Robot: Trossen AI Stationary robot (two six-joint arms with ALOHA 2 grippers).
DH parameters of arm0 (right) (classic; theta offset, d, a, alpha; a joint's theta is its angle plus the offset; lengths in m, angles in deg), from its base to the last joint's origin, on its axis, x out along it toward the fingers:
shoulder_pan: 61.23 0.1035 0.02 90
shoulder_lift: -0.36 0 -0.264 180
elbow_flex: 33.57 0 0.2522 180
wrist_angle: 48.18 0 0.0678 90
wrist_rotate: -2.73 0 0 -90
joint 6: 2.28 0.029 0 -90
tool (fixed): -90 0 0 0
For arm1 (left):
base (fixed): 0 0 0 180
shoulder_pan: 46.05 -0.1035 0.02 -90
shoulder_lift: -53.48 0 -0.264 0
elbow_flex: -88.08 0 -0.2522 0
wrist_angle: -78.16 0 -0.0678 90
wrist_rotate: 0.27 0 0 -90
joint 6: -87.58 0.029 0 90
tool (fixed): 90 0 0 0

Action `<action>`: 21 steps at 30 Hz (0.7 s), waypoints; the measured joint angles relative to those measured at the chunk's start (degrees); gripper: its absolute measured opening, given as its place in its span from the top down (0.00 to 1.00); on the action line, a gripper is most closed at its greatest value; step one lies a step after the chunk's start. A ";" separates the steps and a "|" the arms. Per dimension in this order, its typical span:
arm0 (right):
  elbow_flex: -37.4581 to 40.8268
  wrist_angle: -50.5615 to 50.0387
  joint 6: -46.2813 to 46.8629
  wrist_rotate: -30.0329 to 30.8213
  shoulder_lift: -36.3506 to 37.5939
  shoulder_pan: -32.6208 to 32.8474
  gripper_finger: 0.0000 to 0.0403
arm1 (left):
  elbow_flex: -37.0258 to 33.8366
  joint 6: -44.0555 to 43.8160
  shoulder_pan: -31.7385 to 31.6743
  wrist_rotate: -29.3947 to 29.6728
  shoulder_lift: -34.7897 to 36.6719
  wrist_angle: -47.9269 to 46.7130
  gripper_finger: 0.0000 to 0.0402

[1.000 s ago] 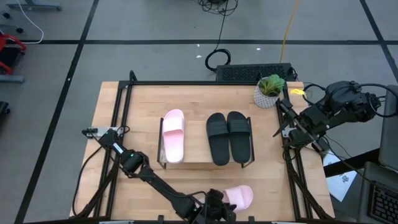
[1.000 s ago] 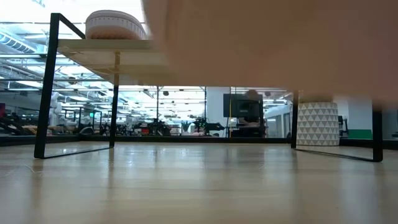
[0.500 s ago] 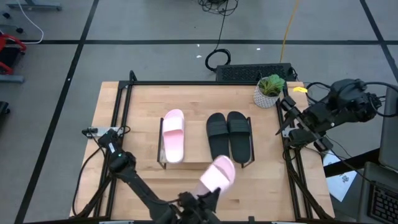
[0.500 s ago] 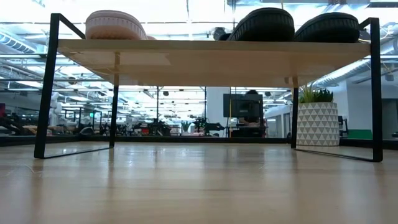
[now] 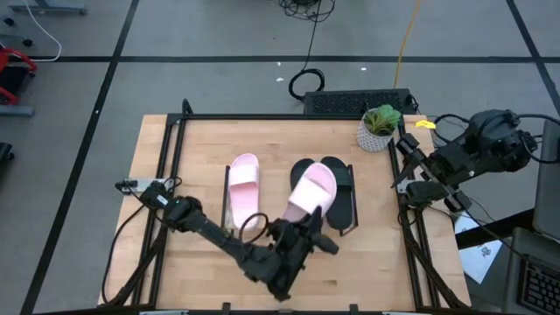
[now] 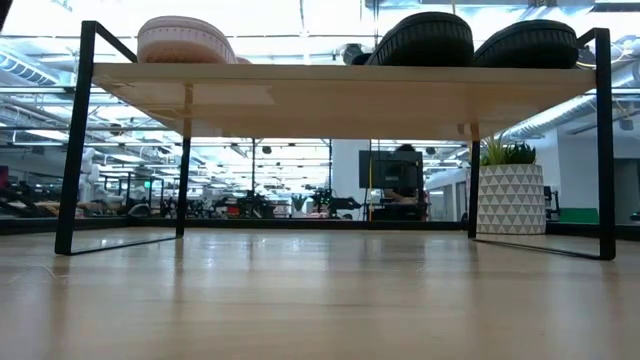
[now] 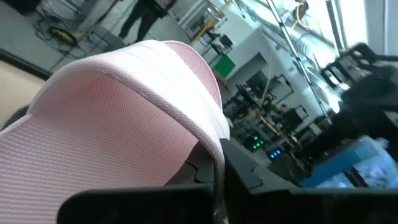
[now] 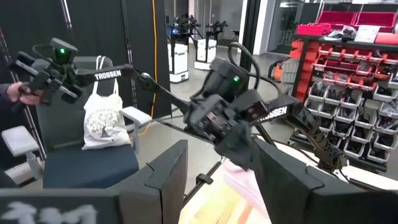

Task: Pick and place slides into the shelf
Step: Put the pink slipper on the shelf

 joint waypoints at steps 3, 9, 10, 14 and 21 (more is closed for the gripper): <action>0.00 0.02 1.61 0.03 1.31 0.00 0.58 | 0.02 0.28 -1.76 -0.09 0.45 0.10 1.00; 0.00 -0.84 3.97 -0.10 4.32 0.00 0.58 | -0.04 1.51 -2.56 -0.30 1.40 0.18 1.00; -0.01 -1.32 3.98 -0.09 4.70 0.00 0.58 | -0.04 1.93 -2.49 -0.33 1.71 0.05 1.00; 0.35 -1.62 3.01 0.22 5.12 0.00 0.58 | 0.01 4.58 -2.18 -0.43 3.75 -0.02 1.00; 11.84 10.03 1.31 9.90 4.61 -0.02 0.58 | -0.02 9.38 -2.93 -0.43 4.83 0.05 1.00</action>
